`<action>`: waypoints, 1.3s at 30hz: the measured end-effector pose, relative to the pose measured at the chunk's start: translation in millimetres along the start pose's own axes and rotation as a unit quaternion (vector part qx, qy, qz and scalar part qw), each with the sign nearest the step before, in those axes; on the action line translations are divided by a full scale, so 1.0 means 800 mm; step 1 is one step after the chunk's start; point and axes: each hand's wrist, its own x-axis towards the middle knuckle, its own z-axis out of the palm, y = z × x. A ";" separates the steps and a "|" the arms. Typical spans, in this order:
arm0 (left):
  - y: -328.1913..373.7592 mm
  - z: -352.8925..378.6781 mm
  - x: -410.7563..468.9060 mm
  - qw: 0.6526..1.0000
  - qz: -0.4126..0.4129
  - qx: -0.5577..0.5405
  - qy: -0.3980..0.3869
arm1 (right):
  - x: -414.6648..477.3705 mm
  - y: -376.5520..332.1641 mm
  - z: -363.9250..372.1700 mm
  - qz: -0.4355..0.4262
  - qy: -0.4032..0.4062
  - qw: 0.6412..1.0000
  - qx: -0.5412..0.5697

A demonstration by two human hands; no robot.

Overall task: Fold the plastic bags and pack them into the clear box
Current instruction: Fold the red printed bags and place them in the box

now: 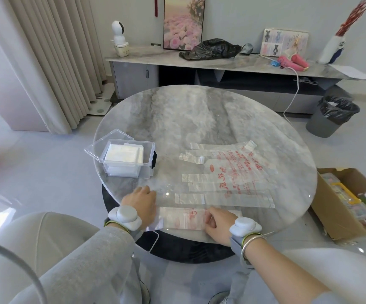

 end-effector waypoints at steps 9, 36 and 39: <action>0.010 0.010 0.028 0.992 0.032 -0.126 0.002 | 0.011 0.005 -0.002 0.025 -0.014 1.000 0.005; 0.060 -0.010 0.057 0.883 -0.053 -0.467 -0.012 | -0.001 -0.012 -0.050 0.017 0.164 0.985 -0.041; 0.055 -0.004 0.056 0.791 -0.165 -0.589 -0.014 | 0.000 -0.016 -0.044 -0.057 0.225 0.972 -0.033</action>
